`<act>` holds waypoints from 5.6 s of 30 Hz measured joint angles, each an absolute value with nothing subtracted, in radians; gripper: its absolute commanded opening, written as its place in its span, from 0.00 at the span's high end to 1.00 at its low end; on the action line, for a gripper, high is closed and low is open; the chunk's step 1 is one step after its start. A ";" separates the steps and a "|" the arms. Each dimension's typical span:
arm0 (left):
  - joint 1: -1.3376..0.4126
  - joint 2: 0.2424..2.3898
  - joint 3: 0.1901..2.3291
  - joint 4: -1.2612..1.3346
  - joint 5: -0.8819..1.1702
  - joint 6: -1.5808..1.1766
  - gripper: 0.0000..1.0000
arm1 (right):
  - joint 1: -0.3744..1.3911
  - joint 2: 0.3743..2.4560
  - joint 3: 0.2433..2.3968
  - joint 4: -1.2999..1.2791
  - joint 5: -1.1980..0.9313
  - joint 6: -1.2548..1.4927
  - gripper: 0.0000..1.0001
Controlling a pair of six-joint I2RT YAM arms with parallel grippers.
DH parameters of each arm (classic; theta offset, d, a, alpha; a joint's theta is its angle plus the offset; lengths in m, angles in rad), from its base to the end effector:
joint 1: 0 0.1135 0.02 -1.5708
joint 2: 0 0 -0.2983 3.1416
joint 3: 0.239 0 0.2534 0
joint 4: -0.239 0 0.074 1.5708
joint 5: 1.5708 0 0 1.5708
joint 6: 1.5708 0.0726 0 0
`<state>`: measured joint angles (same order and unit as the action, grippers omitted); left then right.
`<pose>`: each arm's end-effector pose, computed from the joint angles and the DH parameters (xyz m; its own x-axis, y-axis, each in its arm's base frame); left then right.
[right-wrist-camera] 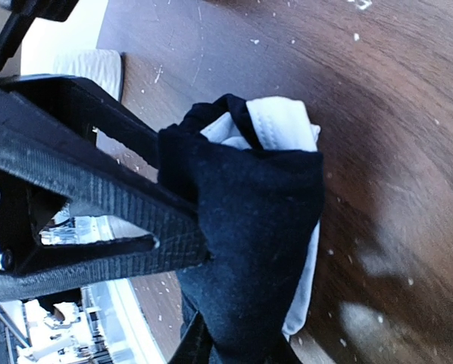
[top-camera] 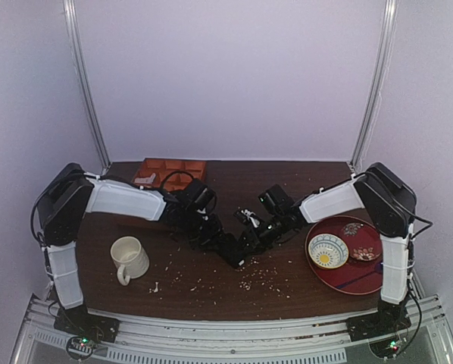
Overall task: Roll the underwear
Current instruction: Roll the underwear at the center of the board, then pick up the underwear from the center of the board.
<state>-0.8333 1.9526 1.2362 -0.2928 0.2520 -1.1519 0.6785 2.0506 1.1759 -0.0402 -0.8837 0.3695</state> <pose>0.2778 -0.3327 0.1517 -0.9679 -0.2503 -0.0238 -0.1921 0.7972 -0.5723 0.3033 0.3166 0.1325 -0.8517 -0.3923 -0.3474 -0.4907 0.3642 0.7916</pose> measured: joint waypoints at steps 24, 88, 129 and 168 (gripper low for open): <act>-0.839 1.966 1.230 -0.260 0.274 -1.152 0.50 | 0.691 1.818 1.077 -0.207 -0.627 0.318 0.80; -0.845 1.867 1.133 -0.283 0.299 -1.211 0.51 | 0.755 1.969 1.155 -0.150 -0.643 0.362 0.91; -0.845 1.906 1.110 -0.200 0.305 -1.221 0.63 | 0.663 2.061 1.039 0.326 -0.927 0.741 0.69; -0.842 1.794 1.071 -0.195 0.315 -1.188 0.46 | 0.721 1.898 1.009 0.260 -0.838 0.717 1.00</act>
<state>-0.8417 1.7943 1.0714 -0.1947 0.3153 -1.1885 0.7208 1.8984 1.0092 0.2596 -0.8383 0.7170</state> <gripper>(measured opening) 0.536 0.057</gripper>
